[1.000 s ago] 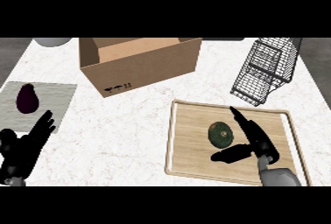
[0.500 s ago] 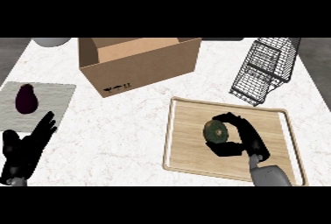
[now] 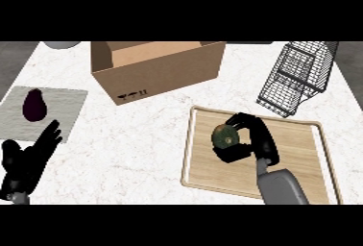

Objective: Pick the squash from the tray and place it in the tiered basket

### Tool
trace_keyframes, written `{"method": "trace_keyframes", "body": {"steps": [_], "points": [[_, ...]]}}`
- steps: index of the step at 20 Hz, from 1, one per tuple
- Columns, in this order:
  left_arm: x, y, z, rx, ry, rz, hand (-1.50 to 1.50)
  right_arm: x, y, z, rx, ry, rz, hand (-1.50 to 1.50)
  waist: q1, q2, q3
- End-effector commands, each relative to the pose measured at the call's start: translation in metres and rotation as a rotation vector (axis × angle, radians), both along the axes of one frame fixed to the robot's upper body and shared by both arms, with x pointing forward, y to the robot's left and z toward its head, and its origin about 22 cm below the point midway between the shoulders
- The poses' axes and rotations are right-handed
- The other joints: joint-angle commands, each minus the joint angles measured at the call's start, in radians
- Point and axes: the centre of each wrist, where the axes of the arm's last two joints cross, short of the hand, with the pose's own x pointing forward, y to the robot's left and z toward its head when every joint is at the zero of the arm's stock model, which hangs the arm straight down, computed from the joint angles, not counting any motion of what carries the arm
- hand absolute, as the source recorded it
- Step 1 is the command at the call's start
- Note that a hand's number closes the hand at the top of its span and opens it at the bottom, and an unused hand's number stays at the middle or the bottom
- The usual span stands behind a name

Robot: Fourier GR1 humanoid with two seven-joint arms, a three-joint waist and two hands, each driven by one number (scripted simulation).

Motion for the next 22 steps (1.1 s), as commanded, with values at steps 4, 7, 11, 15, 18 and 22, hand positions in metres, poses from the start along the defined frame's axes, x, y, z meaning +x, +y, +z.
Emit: {"method": "trace_keyframes", "body": {"steps": [4,7,11,15,18,22], "points": [[0.022,-0.020,0.012,0.007,-0.033,-0.100,0.00,0.050,0.069,0.037,-0.414,-0.020,-0.113,1.50,0.099,0.025,-0.008],[0.018,-0.020,0.005,-0.002,-0.014,-0.094,0.00,0.072,0.095,0.072,-0.520,-0.028,-0.226,1.50,0.115,0.017,-0.005],[0.027,-0.021,0.012,0.013,-0.010,-0.085,0.00,0.089,0.129,0.117,-0.631,-0.119,-0.374,1.50,0.101,0.012,-0.002],[0.021,-0.025,0.004,-0.001,-0.010,-0.078,0.00,0.100,0.152,0.156,-0.738,-0.224,-0.483,1.50,0.094,0.006,-0.001],[0.028,-0.021,0.014,-0.002,-0.017,-0.068,0.00,0.108,0.160,0.176,-0.759,-0.286,-0.544,1.50,0.069,0.009,0.001],[0.013,-0.013,0.008,0.001,-0.006,-0.065,0.00,0.114,0.172,0.214,-0.760,-0.334,-0.592,1.50,0.069,0.007,0.002]]}}
